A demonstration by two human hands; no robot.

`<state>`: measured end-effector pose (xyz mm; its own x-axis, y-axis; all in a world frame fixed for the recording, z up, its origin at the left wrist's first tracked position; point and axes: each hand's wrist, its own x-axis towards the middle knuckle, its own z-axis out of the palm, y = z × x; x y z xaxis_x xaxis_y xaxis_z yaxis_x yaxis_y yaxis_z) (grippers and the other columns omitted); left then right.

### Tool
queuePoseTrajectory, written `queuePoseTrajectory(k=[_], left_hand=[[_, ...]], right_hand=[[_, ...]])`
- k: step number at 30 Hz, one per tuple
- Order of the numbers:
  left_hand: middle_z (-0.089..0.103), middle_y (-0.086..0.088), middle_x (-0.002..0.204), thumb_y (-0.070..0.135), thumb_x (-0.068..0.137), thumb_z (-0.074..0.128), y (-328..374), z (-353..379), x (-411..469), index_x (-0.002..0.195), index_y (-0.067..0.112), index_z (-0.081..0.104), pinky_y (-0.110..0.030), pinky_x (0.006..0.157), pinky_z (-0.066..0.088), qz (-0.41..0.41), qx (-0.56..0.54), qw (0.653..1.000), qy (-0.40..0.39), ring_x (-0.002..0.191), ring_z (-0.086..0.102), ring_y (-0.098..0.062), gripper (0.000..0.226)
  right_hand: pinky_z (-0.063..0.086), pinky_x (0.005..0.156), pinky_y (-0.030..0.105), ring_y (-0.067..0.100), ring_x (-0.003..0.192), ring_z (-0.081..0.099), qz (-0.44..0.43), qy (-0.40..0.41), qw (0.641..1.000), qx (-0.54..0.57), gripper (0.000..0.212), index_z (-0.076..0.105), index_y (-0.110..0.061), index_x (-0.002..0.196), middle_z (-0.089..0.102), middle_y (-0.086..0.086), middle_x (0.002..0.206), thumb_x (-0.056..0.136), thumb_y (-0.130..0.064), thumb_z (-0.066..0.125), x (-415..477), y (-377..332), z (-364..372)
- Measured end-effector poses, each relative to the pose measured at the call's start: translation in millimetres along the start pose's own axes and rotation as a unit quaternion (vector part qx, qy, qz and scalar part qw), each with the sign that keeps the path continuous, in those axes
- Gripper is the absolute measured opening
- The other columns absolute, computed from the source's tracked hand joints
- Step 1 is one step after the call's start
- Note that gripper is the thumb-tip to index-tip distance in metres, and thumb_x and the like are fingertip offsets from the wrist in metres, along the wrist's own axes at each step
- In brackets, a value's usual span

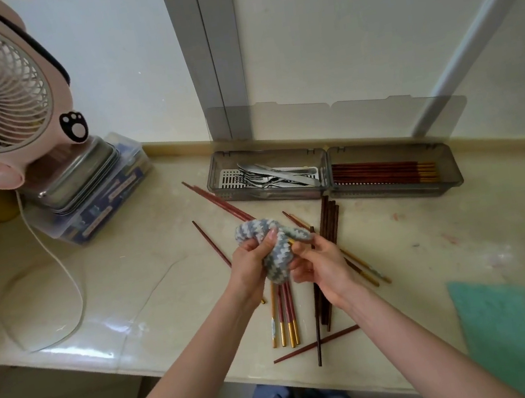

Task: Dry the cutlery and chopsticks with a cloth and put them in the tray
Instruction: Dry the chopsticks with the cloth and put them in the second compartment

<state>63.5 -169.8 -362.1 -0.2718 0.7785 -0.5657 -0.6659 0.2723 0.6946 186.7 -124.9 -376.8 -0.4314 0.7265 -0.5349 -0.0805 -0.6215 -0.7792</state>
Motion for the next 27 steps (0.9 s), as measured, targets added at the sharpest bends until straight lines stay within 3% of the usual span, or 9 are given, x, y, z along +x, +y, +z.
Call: queuePoseTrajectory(k=[3,5,8,11,13,15,18,22,27], left_hand=[[0.070,-0.013,0.089,0.007,0.089,0.055,-6,5,-3,0.102,-0.003,0.061,-0.025,0.065,0.057,-0.022,-0.021,0.999,-0.019,0.075,0.070,-0.017,0.018],[0.069,-0.012,0.087,0.005,0.088,0.056,-2,5,-2,0.100,-0.002,0.062,-0.024,0.062,0.056,-0.021,-0.002,1.000,-0.010,0.072,0.069,-0.016,0.015],[0.070,-0.006,0.084,0.008,0.082,0.066,5,8,0,0.091,0.006,0.064,-0.020,0.061,0.054,-0.003,0.167,0.986,-0.003,0.074,0.067,-0.016,0.010],[0.067,0.001,0.081,0.018,0.078,0.073,5,20,5,0.080,0.015,0.061,-0.021,0.065,0.054,0.046,0.425,0.904,-0.032,0.075,0.064,-0.011,0.012],[0.063,0.002,0.076,0.026,0.078,0.073,-1,30,9,0.077,0.017,0.060,-0.025,0.067,0.051,0.080,0.550,0.829,-0.062,0.072,0.060,-0.011,0.016],[0.063,0.000,0.079,0.031,0.079,0.071,-8,40,11,0.082,0.013,0.061,-0.027,0.070,0.050,0.092,0.597,0.793,-0.077,0.075,0.060,-0.014,0.021],[0.069,-0.010,0.093,0.032,0.078,0.072,-18,43,14,0.094,0.005,0.065,-0.037,0.081,0.053,0.071,0.570,0.814,-0.083,0.088,0.065,-0.023,0.033],[0.070,-0.011,0.096,0.029,0.080,0.070,-17,35,10,0.097,0.005,0.064,-0.039,0.082,0.056,0.027,0.436,0.894,-0.100,0.088,0.069,-0.021,0.030],[0.072,-0.012,0.092,0.019,0.084,0.066,-3,26,-1,0.099,0.002,0.065,-0.024,0.065,0.057,0.026,0.302,0.951,-0.066,0.077,0.071,-0.016,0.023]], right_hand=[[0.039,0.051,0.025,0.018,0.059,0.053,-0.007,0.035,0.999,-0.037,0.024,0.062,-0.010,0.101,0.068,0.003,0.071,0.080,-0.019,0.071,2,-4,3],[0.035,0.041,0.017,0.007,0.051,0.052,-0.002,0.036,0.997,-0.068,0.031,0.057,-0.006,0.107,0.066,0.005,0.077,0.080,-0.014,0.071,1,-13,2],[0.040,0.048,0.015,0.006,0.064,0.052,-0.047,0.090,0.991,-0.090,0.041,0.049,-0.009,0.116,0.061,0.006,0.096,0.081,-0.014,0.070,2,-30,-9],[0.042,0.064,0.019,0.006,0.077,0.057,-0.141,0.148,0.968,-0.147,0.035,0.052,-0.020,0.118,0.061,-0.004,0.094,0.086,-0.026,0.066,10,-46,-19],[0.040,0.052,0.014,0.003,0.061,0.054,-0.139,0.109,0.967,-0.185,0.021,0.061,-0.018,0.110,0.064,-0.003,0.087,0.090,-0.026,0.062,17,-54,-20],[0.032,0.039,0.014,0.004,0.045,0.045,-0.116,0.076,0.976,-0.169,0.013,0.066,-0.012,0.101,0.064,0.004,0.078,0.090,-0.017,0.061,23,-58,-25],[0.035,0.038,0.016,0.006,0.042,0.047,-0.097,0.069,0.981,-0.151,0.009,0.067,-0.009,0.093,0.064,0.008,0.072,0.085,-0.008,0.067,24,-64,-43],[0.049,0.048,0.018,0.009,0.049,0.057,-0.149,0.110,0.971,-0.151,0.008,0.066,-0.007,0.093,0.070,0.013,0.077,0.085,-0.006,0.066,20,-88,-68],[0.051,0.052,0.016,0.007,0.054,0.060,-0.266,0.252,0.872,-0.324,0.009,0.065,-0.011,0.096,0.068,0.009,0.084,0.089,-0.007,0.061,55,-148,-111]])
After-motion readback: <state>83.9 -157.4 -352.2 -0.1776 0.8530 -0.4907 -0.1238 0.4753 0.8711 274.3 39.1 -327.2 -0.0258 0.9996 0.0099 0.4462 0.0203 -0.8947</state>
